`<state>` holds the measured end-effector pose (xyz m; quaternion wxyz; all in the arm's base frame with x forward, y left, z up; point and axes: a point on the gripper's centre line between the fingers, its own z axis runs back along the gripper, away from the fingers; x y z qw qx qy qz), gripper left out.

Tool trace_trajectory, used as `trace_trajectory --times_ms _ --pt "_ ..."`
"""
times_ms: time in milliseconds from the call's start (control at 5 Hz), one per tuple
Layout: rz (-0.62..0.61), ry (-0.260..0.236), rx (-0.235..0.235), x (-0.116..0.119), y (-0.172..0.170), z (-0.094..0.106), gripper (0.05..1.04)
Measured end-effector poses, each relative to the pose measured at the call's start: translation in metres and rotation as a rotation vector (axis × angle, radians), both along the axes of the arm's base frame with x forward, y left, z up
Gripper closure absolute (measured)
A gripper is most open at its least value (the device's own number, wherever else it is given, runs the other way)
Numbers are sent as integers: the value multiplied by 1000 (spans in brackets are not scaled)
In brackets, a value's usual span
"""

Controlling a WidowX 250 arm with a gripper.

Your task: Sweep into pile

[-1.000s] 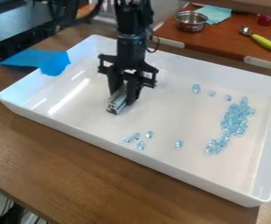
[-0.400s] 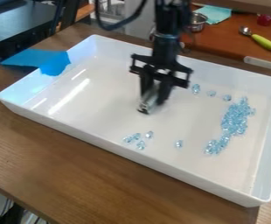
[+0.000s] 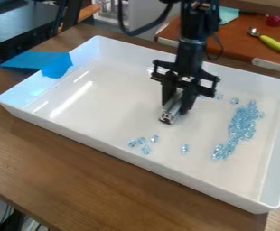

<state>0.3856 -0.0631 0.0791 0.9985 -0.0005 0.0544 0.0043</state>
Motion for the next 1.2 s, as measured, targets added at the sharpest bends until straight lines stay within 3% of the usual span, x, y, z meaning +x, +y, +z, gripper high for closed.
trace_trajectory --times_ms 400,600,800,1000,1200 --pt "-31 25 -11 13 -36 1 705" --pt "-58 27 -38 7 -63 2 705" --pt "-96 32 -79 3 -68 9 705" --pt "-53 -60 -115 -3 -21 49 705" --pt "-10 -129 -114 -9 35 70 705"
